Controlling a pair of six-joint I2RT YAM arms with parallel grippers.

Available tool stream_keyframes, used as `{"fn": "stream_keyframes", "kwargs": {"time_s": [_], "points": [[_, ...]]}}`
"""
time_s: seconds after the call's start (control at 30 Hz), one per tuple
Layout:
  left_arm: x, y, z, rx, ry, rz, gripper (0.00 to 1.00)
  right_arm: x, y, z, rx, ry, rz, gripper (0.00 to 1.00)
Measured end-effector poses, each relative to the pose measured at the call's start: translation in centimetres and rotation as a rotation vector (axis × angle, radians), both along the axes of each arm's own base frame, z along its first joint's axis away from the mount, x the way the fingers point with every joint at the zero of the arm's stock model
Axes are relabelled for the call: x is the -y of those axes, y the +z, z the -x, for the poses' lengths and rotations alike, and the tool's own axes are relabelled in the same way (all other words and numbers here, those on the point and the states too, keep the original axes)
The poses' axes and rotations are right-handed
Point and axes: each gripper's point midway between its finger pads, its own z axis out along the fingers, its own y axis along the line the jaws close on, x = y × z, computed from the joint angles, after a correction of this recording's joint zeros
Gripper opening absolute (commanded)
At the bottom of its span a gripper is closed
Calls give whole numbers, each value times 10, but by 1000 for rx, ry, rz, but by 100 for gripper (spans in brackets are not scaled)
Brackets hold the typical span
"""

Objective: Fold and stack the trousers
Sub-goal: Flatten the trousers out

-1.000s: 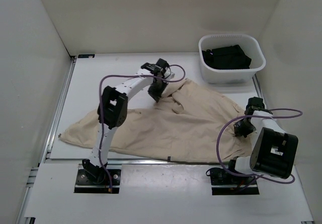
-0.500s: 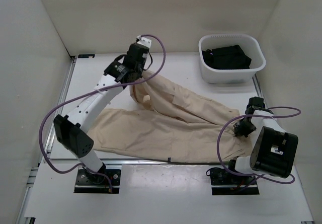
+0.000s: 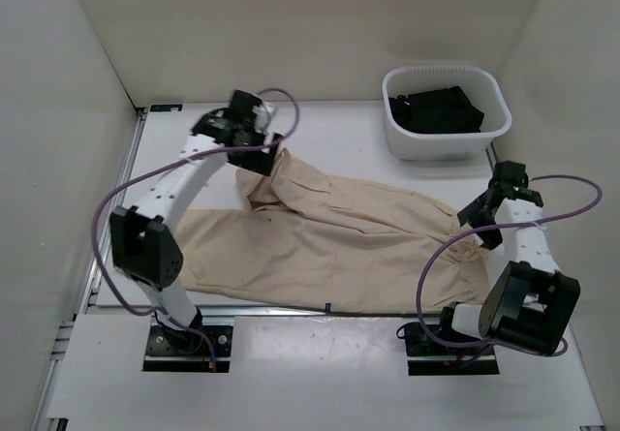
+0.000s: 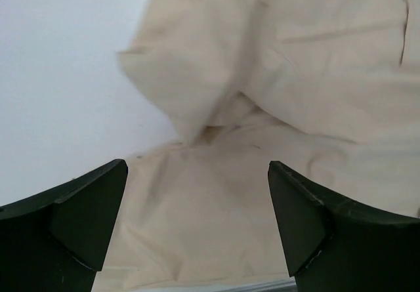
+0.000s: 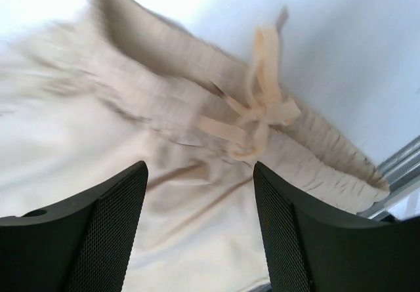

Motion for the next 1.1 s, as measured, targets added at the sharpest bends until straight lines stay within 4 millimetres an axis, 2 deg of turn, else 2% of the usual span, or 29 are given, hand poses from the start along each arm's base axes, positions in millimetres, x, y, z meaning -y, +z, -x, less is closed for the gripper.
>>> {"fn": "stream_keyframes", "kwargs": {"time_s": [0.1, 0.17, 0.2, 0.27, 0.4, 0.47, 0.53, 0.6, 0.73, 0.8, 0.97, 1.1], "points": [[-45, 37, -17, 87, 112, 96, 100, 11, 44, -30, 136, -6, 49, 72], [-77, 42, -11, 100, 186, 116, 100, 14, 60, -46, 194, -14, 61, 72], [-85, 35, -3, 79, 201, 119, 100, 16, 63, -52, 205, -19, 61, 72], [-78, 2, 24, -27, 168, 114, 100, 18, 54, -64, 192, -35, 47, 72], [-44, -78, 72, -271, 48, 50, 100, 21, 7, -81, 74, -68, -2, 73], [-38, -101, 84, -333, 21, 17, 100, 21, -17, -87, 22, -80, -24, 73], [-41, -110, 81, -334, 28, -5, 100, 21, -34, -90, -21, -87, -40, 73], [-45, -113, 67, -287, 48, -27, 100, 21, -47, -93, -49, -102, -52, 73], [-51, -116, 33, -207, 89, -80, 100, 22, -49, -98, -40, -119, -56, 61], [-48, -114, 21, -173, 95, -76, 100, 22, -49, -99, -36, -128, -57, 60], [-43, -96, 14, -126, 89, -38, 100, 22, -49, -99, -33, -130, -57, 59], [-47, -94, 12, -117, 101, -28, 85, 22, -49, -100, -29, -130, -57, 58]]}}
